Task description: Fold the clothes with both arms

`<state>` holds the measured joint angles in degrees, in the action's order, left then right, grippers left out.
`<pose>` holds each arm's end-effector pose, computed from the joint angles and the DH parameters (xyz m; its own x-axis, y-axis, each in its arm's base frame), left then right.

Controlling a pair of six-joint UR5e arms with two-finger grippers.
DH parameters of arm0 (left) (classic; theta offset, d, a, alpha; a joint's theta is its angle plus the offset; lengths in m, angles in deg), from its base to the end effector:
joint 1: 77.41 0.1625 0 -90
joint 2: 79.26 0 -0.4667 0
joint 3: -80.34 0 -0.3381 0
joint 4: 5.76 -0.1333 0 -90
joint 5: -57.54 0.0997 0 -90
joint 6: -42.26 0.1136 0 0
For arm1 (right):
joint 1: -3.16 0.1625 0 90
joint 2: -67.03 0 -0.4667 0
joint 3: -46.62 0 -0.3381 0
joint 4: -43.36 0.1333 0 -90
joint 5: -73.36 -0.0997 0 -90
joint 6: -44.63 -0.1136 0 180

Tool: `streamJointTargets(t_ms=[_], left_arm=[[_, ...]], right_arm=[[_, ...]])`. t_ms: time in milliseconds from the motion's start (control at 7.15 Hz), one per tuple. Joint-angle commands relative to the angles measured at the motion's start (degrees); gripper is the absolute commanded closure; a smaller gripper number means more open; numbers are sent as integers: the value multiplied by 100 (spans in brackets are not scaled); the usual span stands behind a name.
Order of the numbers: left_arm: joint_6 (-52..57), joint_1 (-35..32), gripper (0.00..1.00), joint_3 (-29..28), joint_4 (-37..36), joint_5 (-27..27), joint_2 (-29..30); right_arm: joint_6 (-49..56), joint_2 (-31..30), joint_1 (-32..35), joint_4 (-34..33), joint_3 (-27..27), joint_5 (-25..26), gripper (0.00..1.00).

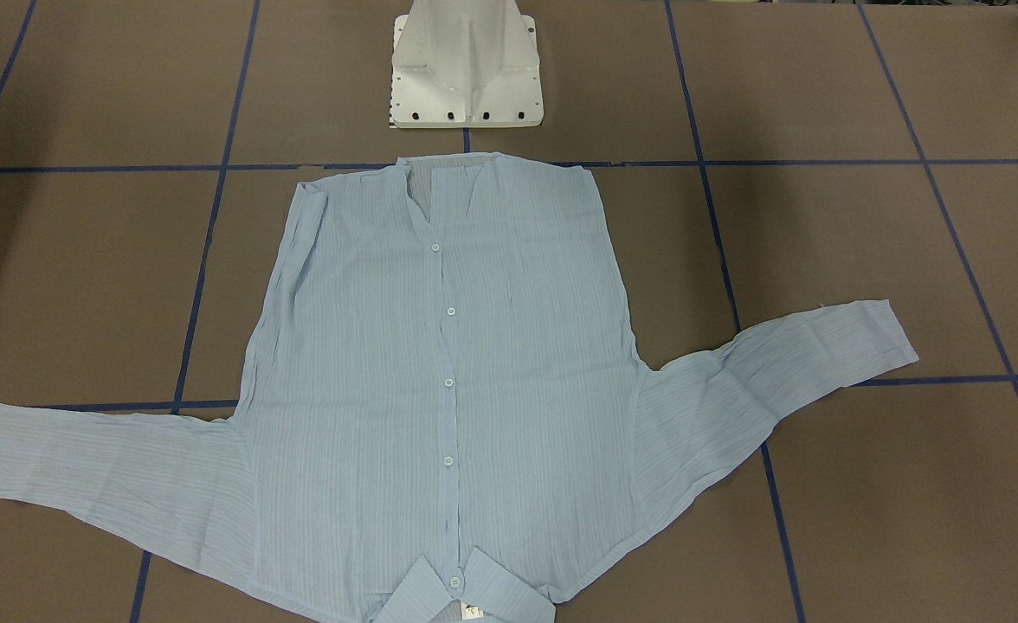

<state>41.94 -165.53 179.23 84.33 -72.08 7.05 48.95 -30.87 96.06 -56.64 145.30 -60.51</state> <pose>-0.0472 -0.4158 0.6755 0.7681 0.0785 -0.6355 -0.0284 0.9957 0.0886 0.0727 -0.3560 0.7170 0.7161 0.0727 0.6942 0.0040 0.9941 -0.1082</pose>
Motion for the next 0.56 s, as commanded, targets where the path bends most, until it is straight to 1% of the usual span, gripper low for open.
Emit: streamJointTargets(t_ms=[0, 280, 420], left_arm=[[-3, -3, 0, -1, 0, -1, -18], [-3, 6, 0, 7, 9, -1, -10], [-12, 6, 0, 7, 183, -1, 8]], right_arm=[[-10, 8, 0, 16, 20, -7, 0], [7, 8, 0, 60, -24, -7, 0], [7, 61, -9, 121, -59, -7, 0]])
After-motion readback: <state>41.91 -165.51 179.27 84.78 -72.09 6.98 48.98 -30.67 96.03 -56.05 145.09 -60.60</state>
